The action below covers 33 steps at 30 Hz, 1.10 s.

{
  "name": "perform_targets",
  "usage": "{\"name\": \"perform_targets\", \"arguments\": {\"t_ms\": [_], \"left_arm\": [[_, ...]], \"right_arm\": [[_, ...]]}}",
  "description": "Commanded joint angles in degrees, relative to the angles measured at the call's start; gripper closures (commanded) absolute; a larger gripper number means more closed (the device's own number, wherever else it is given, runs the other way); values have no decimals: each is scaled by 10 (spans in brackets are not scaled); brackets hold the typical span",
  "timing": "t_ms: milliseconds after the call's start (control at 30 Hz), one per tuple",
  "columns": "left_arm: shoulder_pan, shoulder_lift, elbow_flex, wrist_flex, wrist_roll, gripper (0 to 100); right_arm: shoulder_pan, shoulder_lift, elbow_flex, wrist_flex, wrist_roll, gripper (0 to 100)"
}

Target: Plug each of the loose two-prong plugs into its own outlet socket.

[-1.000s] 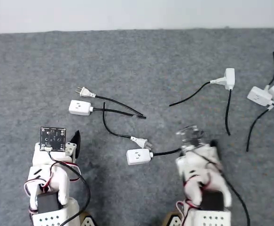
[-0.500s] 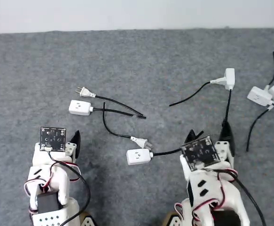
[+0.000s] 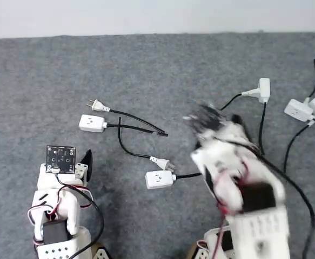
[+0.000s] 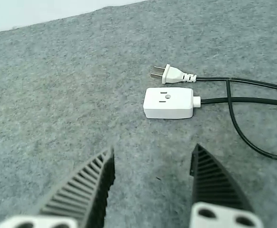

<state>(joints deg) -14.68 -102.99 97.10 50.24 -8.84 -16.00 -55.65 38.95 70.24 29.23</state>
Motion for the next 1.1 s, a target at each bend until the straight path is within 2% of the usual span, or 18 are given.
{"name": "perform_targets", "arguments": {"t_ms": [0, 400, 700, 1067], "left_arm": [[4, -2, -33, 3, -5, 749], [4, -2, -33, 4, -4, 748], [4, -2, -40, 14, -4, 747], [4, -2, -51, 33, -3, 747]], "right_arm": [[-51, 118, -64, 10, 46, 695], [-99, 391, -161, -36, 113, 693], [-111, 497, -206, -38, 114, 693], [-181, 589, -223, -69, 114, 692]]}}
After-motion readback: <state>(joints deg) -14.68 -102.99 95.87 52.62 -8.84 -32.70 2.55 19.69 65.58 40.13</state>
